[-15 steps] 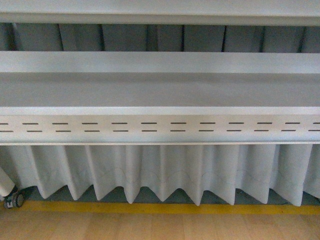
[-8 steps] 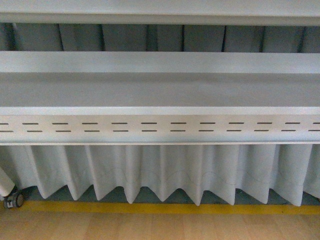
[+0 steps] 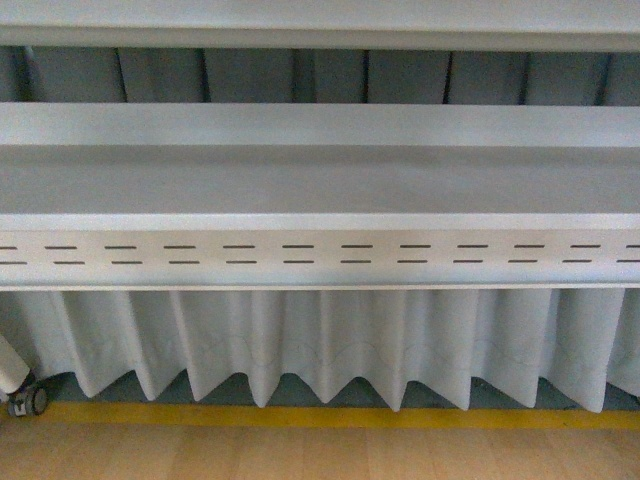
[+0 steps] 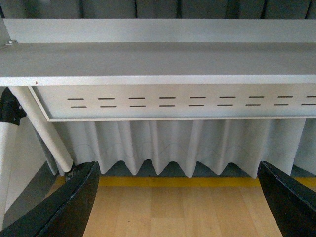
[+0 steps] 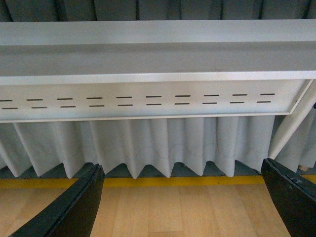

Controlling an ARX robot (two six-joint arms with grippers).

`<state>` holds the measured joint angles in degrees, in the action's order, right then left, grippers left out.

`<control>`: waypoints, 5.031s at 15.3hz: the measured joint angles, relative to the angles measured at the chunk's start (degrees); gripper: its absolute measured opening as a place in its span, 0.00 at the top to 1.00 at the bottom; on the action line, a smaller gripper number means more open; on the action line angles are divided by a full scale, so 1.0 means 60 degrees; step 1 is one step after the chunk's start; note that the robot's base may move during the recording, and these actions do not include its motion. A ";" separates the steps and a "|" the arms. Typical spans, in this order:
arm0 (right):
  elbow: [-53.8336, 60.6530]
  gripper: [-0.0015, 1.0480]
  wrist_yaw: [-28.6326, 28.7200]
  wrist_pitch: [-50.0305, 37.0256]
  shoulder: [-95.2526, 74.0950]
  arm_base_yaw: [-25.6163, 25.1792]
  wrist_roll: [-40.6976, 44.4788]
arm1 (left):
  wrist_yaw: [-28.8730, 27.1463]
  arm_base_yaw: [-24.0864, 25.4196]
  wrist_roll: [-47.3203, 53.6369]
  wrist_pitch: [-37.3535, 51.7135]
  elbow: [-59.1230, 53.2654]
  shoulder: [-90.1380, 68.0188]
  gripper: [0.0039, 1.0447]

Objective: Wind up and store yellow beetle toy

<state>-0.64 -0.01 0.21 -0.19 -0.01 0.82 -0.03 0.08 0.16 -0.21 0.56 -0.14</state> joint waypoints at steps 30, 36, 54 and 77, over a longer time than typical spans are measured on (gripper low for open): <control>0.0000 0.06 0.0000 0.0018 -0.0004 0.0000 0.0000 | -0.0007 0.0000 0.0000 0.0007 0.0000 0.0000 0.06; 0.0000 0.06 -0.0004 -0.0004 -0.0004 0.0000 0.0000 | 0.0000 0.0000 0.0000 0.0004 0.0004 0.0000 0.06; 0.0000 0.06 -0.0004 0.0000 -0.0004 0.0000 0.0000 | 0.0000 0.0000 0.0004 0.0004 0.0004 0.0000 0.06; 0.0000 0.06 -0.0004 0.0000 -0.0007 0.0000 0.0000 | 0.0000 0.0000 0.0000 0.0000 0.0004 0.0000 0.06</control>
<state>-0.64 -0.03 0.21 -0.23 -0.01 0.82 -0.03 0.08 0.16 -0.21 0.58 -0.14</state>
